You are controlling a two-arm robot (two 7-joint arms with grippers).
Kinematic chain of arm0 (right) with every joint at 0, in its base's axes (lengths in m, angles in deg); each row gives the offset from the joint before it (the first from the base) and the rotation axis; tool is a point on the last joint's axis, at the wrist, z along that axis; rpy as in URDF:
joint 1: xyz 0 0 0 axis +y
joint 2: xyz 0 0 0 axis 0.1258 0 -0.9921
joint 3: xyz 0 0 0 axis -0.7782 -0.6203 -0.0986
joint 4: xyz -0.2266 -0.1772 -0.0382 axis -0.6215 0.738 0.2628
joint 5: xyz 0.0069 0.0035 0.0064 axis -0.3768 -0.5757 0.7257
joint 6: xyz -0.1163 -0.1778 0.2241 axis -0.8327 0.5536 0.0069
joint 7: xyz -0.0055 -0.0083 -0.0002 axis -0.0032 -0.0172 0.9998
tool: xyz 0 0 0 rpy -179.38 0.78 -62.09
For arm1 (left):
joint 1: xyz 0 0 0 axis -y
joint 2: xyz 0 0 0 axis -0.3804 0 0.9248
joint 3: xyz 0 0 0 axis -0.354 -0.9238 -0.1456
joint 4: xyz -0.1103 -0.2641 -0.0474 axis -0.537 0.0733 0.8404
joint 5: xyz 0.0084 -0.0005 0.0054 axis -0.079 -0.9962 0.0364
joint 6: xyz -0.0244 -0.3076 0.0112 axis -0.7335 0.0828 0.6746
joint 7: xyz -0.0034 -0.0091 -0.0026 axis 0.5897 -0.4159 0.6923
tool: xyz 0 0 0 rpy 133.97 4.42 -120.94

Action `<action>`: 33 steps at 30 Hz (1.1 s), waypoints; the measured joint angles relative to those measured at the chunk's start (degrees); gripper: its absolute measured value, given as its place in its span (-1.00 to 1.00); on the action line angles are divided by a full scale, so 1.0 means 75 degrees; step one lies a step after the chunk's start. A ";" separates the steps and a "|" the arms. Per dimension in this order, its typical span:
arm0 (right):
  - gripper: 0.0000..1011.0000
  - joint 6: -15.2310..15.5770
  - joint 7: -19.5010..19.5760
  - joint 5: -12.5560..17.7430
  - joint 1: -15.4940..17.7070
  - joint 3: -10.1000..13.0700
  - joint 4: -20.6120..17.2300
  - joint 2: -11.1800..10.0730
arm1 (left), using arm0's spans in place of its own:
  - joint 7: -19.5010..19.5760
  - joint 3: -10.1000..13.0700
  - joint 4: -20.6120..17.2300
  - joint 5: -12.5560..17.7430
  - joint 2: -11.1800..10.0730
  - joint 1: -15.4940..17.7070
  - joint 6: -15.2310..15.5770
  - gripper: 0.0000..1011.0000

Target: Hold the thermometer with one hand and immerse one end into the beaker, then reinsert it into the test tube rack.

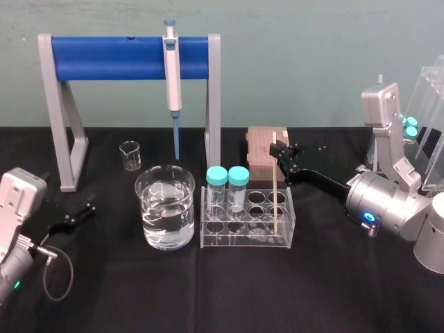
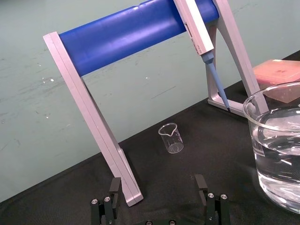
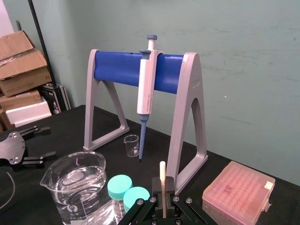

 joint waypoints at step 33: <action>-0.92 0.0018 -0.0039 -0.0142 -0.0038 -0.0032 0.0098 0.0067 | 0.0000 0.0000 0.0000 0.0000 0.0000 0.0000 0.0000 0.99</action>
